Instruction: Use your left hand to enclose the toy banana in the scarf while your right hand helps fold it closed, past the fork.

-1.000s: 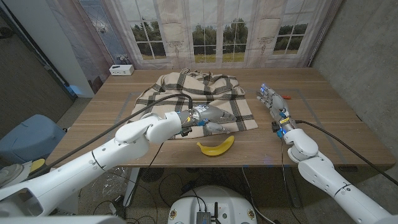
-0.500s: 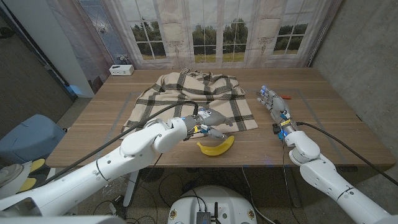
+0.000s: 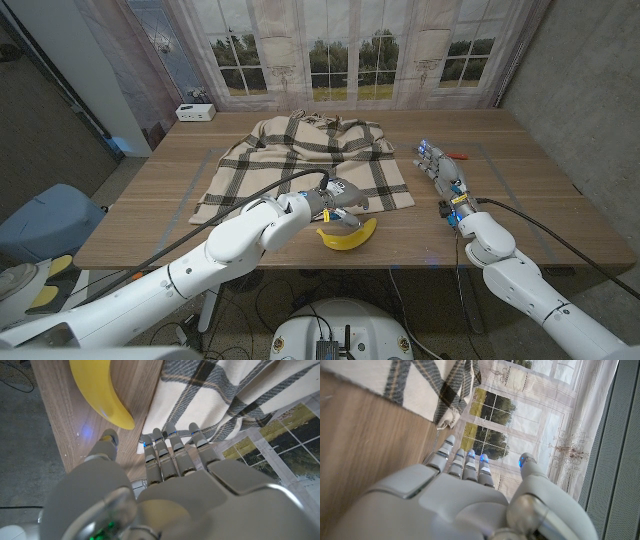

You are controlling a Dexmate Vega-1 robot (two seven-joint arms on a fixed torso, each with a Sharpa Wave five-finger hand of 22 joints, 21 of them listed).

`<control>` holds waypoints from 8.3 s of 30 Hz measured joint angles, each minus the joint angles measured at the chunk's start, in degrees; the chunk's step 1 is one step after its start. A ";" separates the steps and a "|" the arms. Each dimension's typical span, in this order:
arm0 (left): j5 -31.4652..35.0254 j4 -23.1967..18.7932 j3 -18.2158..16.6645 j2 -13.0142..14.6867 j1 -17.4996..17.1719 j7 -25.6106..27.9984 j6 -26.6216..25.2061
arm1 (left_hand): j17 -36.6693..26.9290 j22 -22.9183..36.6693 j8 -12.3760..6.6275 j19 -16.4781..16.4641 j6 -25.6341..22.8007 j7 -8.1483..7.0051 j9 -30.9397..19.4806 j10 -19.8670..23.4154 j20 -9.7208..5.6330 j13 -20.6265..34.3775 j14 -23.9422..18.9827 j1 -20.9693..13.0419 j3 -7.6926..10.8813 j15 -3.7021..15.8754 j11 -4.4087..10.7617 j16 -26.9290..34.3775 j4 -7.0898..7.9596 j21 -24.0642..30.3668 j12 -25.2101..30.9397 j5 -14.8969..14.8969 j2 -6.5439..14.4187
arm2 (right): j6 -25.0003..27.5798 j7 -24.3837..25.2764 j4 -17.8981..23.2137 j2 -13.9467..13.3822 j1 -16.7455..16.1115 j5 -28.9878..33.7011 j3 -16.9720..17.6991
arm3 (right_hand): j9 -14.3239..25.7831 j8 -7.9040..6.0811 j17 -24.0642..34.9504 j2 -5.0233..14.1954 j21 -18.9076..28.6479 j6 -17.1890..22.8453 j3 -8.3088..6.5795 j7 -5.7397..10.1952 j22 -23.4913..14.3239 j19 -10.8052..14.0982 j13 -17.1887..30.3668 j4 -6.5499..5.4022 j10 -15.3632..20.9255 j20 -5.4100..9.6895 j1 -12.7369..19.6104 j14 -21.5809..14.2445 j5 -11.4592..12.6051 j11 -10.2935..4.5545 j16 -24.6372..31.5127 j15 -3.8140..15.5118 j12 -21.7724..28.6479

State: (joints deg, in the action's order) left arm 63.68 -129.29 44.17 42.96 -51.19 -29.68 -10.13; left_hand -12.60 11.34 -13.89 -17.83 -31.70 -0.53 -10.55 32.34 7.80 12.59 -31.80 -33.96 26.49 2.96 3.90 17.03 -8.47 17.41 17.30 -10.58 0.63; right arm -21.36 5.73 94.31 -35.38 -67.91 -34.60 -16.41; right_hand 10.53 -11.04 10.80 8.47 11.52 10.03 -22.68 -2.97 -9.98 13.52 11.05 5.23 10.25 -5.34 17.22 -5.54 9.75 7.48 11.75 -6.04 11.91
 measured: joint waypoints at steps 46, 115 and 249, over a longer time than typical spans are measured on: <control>21.49 2.37 5.20 -10.88 0.62 -24.90 -0.69 | -1.22 0.28 3.74 -0.46 7.27 -0.14 -0.26 -2.20 0.58 2.65 1.74 -8.05 -4.22 -0.17 0.19 -0.61 -0.93 0.05 0.56 -3.75 -3.68 | -1.51 -4.22 -3.06 -0.83 -0.13 -2.58 0.63 | -0.01 0.00 0.26 0.14 0.45 1.03 0.46 0.22 0.00 1.55 0.22 -0.19 1.12 -0.50 -0.63 -2.45 0.00 0.30 0.99 -0.41 0.00; 3.28 8.51 -3.95 -1.63 -6.84 34.94 -3.67 | -9.39 3.49 -8.42 -20.10 -14.47 5.17 -4.23 18.78 -6.99 5.90 -25.55 -23.43 -3.60 0.63 -2.25 11.41 -1.07 17.58 17.72 0.38 2.03 | 0.63 -3.25 -4.84 0.21 3.84 -1.31 -1.02 | -0.01 0.00 0.39 -0.08 0.45 1.63 0.45 0.21 0.00 1.84 0.27 -0.18 2.34 -0.81 -0.84 -3.67 0.00 0.50 0.99 -0.41 0.00; -1.71 13.28 -4.92 5.55 7.42 13.82 -13.15 | 0.89 -0.42 2.86 3.63 7.86 -4.47 0.17 -4.86 -2.27 0.98 5.07 -8.27 -12.47 -0.30 0.71 -4.66 7.29 17.55 -4.31 -1.76 0.31 | 40.23 3.92 24.86 -19.39 6.38 15.56 -3.78 | -0.01 -0.23 0.01 0.79 0.14 5.10 -2.74 0.84 0.00 1.93 0.29 3.61 4.79 -1.34 5.03 -5.21 1.29 -1.16 0.32 0.11 0.00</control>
State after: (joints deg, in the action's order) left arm 61.97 -116.00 39.25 48.51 -43.77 -15.86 -23.28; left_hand -11.71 10.93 -11.03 -14.21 -23.85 -5.00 -10.38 27.48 5.54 13.56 -26.73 -42.23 14.02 2.66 4.61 12.38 -1.18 34.95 12.99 -12.33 0.94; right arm 18.86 9.65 119.18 -54.77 -61.53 -19.04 -20.19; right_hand 10.52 -11.27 10.81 9.26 11.66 15.14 -25.41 -2.13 -9.98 15.45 11.34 8.84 15.04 -6.67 22.25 -10.75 11.04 6.32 12.07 -5.93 11.91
